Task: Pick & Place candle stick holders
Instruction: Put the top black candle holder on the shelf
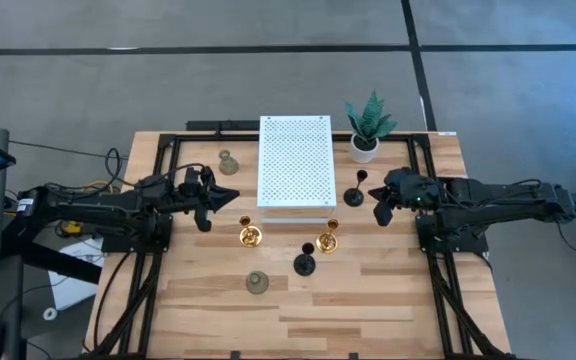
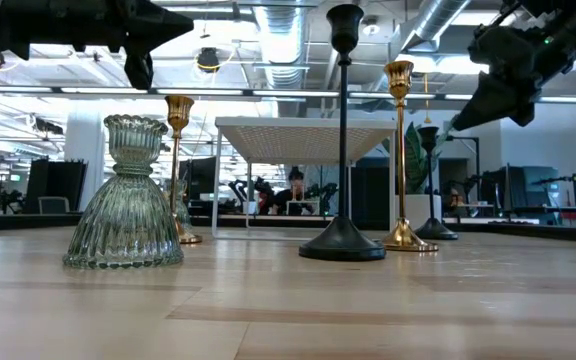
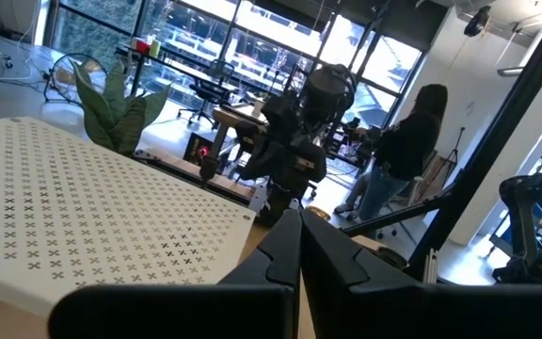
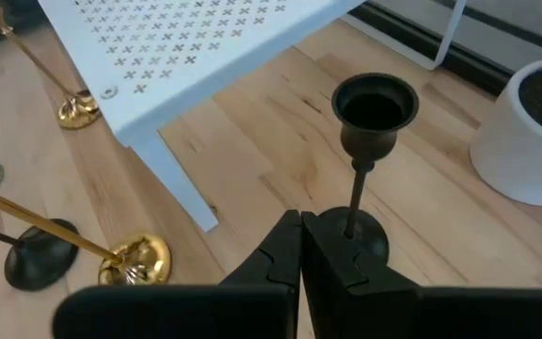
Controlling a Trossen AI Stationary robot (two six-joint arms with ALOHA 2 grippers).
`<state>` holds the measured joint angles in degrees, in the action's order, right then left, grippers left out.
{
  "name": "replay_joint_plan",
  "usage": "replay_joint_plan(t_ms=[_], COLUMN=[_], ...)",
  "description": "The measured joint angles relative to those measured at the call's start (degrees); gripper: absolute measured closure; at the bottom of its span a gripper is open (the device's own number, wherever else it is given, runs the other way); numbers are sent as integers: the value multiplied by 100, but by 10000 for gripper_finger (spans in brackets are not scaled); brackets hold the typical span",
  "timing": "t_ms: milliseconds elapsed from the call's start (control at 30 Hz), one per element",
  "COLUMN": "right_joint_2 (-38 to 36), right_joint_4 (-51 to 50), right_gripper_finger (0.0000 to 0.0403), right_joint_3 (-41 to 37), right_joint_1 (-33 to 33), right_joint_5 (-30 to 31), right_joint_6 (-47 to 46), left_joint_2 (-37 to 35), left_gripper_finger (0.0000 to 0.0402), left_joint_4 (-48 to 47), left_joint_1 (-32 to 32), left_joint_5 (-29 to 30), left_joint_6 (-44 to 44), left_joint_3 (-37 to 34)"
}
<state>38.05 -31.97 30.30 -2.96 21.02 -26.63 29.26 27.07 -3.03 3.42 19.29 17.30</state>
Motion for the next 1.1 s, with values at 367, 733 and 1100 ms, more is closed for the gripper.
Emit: replay_joint_plan(t_ms=[367,733,1100], right_joint_2=[549,1630,2509], right_joint_4=[-109,710,1174], right_gripper_finger=[360,197,137], right_joint_3=[-4,-4,-4], right_joint_1=[-81,-346,-845], right_joint_5=[-15,200,485], right_joint_6=[7,11,13], left_joint_2=[0,0,0], left_gripper_finger=[394,394,394], left_joint_4=[0,0,0], left_joint_1=[0,0,0], left_joint_5=[0,-2,-2], left_joint_6=[0,18,22], left_joint_3=[0,0,0])
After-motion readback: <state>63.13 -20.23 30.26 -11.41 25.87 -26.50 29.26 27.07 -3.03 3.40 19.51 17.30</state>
